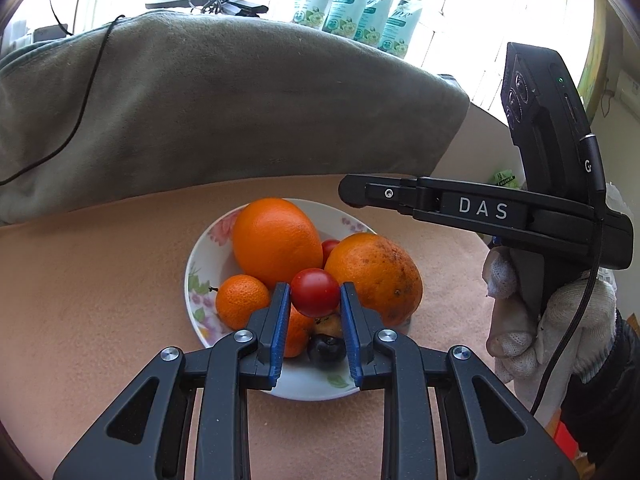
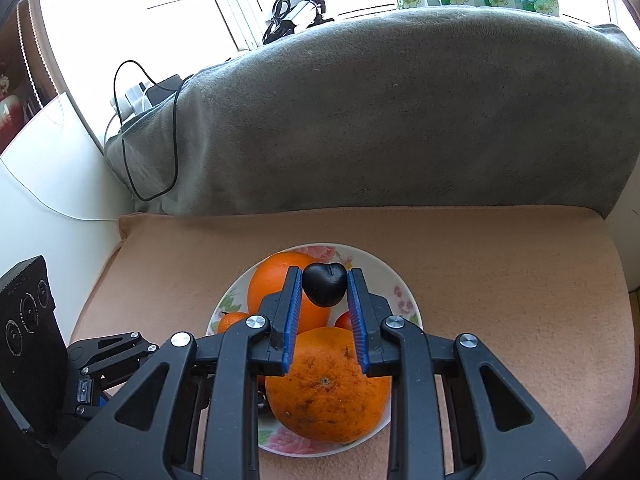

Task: Organize fruits
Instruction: 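Open both tools, releasing the tomato and black fruit onto the plate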

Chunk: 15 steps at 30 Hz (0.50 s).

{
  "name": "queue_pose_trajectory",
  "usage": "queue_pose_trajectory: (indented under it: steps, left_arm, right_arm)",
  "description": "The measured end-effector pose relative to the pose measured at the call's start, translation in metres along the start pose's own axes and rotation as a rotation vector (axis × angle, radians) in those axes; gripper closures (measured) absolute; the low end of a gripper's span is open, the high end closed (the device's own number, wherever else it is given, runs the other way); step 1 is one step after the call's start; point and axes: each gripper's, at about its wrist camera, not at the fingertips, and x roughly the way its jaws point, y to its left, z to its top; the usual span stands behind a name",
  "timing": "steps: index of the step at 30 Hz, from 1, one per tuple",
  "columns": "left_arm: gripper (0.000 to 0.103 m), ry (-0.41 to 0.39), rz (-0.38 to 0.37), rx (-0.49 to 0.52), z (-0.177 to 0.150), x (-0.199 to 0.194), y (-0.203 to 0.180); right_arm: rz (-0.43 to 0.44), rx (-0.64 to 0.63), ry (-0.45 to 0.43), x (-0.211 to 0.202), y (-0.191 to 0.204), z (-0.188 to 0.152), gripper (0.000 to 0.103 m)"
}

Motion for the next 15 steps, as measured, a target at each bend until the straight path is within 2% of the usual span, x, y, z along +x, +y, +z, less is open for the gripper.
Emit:
queue_pose_trajectory:
  steps: [15]
  left_arm:
    - [0.079, -0.008, -0.002, 0.009, -0.0011, 0.0037, -0.0038]
  right_arm:
    - [0.018, 0.02, 0.005, -0.0002, -0.0039, 0.0008, 0.077]
